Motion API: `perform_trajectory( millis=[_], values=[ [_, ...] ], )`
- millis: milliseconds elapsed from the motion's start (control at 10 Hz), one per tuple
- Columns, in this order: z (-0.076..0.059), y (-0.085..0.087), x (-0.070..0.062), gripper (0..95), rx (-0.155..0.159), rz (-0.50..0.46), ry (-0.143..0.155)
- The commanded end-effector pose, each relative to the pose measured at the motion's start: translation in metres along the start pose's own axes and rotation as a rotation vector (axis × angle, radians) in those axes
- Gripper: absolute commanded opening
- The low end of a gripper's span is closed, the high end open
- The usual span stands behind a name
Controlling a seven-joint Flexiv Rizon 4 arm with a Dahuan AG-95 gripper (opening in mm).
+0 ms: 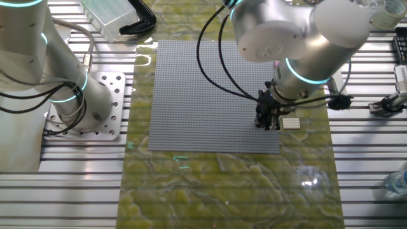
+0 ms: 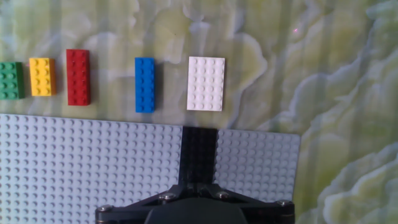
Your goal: Build with small Lego blocks
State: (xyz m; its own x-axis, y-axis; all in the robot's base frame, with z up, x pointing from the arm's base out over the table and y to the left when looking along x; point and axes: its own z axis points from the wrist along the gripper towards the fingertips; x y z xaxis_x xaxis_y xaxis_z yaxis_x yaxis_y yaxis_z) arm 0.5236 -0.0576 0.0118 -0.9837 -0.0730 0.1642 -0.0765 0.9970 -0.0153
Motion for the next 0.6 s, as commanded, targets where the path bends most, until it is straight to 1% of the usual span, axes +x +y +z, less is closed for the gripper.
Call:
perform_trajectory(
  millis=[100, 200, 300, 400, 500, 600],
  values=[
    [0.0130, -0.0001, -0.0063, 0.0, 0.004, -0.002, 0.020],
    [0.0138, 0.0000, -0.0066, 0.0, 0.006, -0.004, 0.034],
    [0.0154, -0.0004, -0.0075, 0.0, 0.010, -0.001, -0.005],
    [0.0162, -0.0007, -0.0080, 0.0, 0.009, 0.001, -0.008],
    [0.0135, -0.0002, -0.0082, 0.0, 0.016, 0.007, 0.001],
    [0.0112, 0.0004, -0.0074, 0.0, 0.017, 0.007, -0.004]
  ],
)
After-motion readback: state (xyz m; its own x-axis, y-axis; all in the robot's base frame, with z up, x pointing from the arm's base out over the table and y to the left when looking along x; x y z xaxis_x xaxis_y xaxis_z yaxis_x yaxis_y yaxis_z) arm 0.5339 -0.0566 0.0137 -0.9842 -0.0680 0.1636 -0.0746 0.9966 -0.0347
